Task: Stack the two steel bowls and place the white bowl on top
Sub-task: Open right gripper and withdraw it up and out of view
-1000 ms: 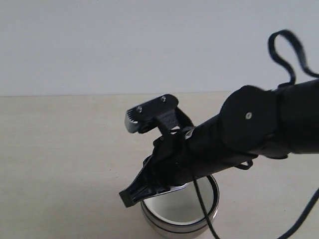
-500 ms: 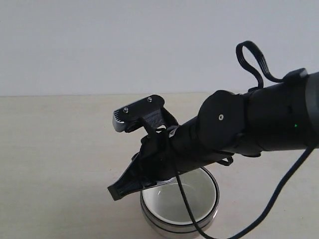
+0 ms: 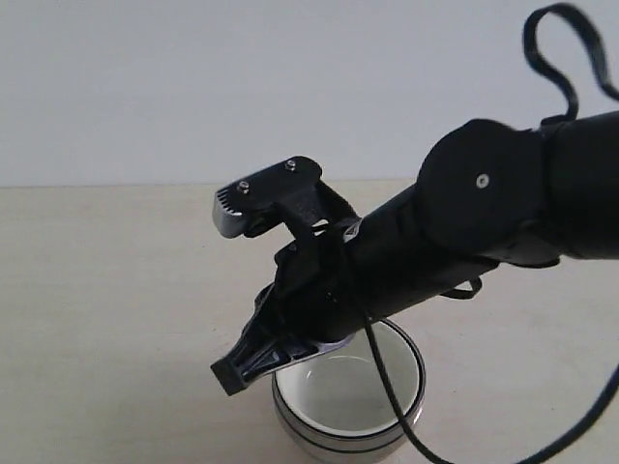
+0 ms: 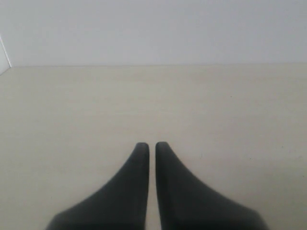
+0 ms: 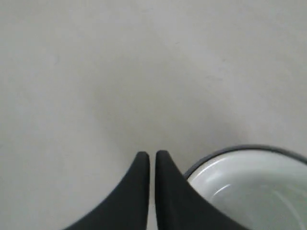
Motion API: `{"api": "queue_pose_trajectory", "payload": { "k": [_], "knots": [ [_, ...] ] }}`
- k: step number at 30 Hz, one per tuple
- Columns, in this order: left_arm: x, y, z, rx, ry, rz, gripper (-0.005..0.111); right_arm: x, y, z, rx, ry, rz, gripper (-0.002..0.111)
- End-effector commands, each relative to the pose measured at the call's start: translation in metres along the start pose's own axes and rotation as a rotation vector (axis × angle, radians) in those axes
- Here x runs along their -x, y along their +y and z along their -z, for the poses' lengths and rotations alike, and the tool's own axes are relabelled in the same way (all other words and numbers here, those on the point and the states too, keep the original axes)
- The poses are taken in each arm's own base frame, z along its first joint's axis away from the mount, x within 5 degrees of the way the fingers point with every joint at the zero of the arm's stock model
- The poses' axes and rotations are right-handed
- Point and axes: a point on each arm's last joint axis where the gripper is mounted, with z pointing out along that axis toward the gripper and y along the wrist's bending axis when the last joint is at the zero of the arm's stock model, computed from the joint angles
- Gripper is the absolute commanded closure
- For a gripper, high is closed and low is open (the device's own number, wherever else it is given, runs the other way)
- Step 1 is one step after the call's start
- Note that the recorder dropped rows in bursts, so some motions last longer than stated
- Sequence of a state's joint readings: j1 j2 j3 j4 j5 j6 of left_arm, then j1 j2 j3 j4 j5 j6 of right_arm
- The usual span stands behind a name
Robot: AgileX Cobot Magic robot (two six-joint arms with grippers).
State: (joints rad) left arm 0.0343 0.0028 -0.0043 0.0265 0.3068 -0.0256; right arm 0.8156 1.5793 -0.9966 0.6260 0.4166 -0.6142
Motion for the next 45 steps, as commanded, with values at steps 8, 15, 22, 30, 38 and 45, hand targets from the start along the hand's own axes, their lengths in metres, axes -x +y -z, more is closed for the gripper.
{"api": "queue_pose_trajectory", "payload": {
  "k": [8, 15, 22, 30, 38, 45],
  "knots": [
    [-0.001, 0.0, 0.0, 0.001, 0.002, 0.02, 0.103, -0.062, 0.052, 0.008, -0.044, 0.545, 0.229, 0.108],
    [-0.001, 0.0, 0.0, 0.001, 0.002, 0.02, 0.103, -0.086, 0.043, -0.008, -0.143, 0.426, 0.342, 0.108],
    [-0.001, 0.0, 0.0, 0.001, 0.002, 0.02, 0.103, -0.078, 0.036, -0.01, -0.232, 0.347, 0.362, 0.108],
    [-0.001, 0.0, 0.0, 0.001, 0.002, 0.02, 0.103, -0.073, 0.008, -0.006, -0.306, 0.325, 0.285, 0.108],
    [-0.001, 0.0, 0.0, 0.001, 0.002, 0.02, 0.103, -0.066, 0.014, -0.001, -0.275, 0.25, 0.252, 0.108],
    [-0.001, 0.0, 0.0, 0.001, 0.002, 0.02, 0.103, -0.031, 0.023, 0.056, -0.299, 0.05, 0.246, 0.108]
  ]
}}
